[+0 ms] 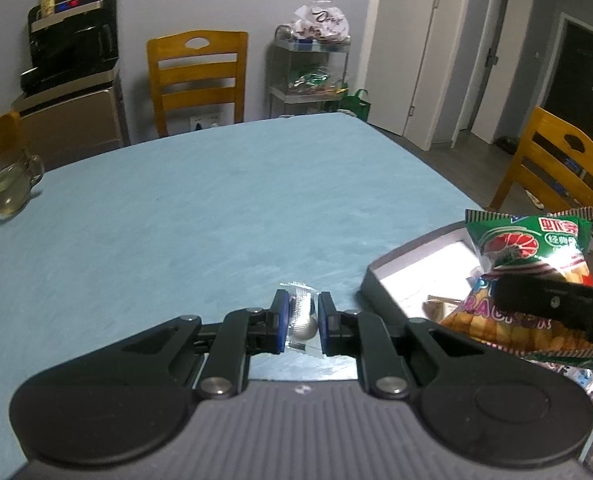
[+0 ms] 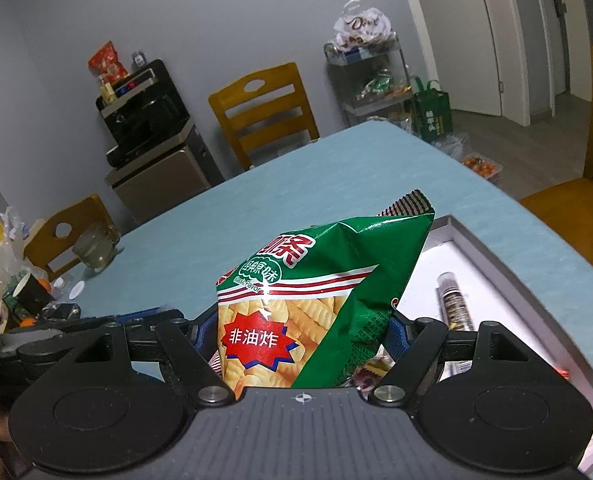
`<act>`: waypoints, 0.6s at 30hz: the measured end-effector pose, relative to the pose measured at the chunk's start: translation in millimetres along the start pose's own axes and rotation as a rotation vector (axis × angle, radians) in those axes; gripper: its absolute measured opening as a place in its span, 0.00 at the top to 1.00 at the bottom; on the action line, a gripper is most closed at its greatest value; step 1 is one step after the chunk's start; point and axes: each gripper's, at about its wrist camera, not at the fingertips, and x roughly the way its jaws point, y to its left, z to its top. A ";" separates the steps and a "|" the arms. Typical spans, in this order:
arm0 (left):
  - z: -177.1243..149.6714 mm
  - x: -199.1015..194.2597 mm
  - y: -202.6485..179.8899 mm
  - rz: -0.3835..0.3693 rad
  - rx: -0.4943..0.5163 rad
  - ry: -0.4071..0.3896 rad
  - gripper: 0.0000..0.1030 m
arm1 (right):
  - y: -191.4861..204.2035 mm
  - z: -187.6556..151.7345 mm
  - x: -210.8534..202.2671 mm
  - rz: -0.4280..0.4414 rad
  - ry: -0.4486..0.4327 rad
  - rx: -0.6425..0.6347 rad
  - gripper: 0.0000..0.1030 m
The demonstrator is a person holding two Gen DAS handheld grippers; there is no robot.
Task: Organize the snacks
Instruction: 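Carry the green chip bag and clear candy with both tools over the tray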
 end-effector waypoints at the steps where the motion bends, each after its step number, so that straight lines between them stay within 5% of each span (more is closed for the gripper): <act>1: 3.4 2.1 0.4 -0.007 0.005 0.001 0.90 | -1.9 -0.2 -1.4 -0.004 -0.001 0.004 0.26; 18: 21.1 23.5 -76.6 -0.160 0.128 0.005 0.90 | -48.1 -5.6 -30.3 -0.128 -0.022 0.055 0.26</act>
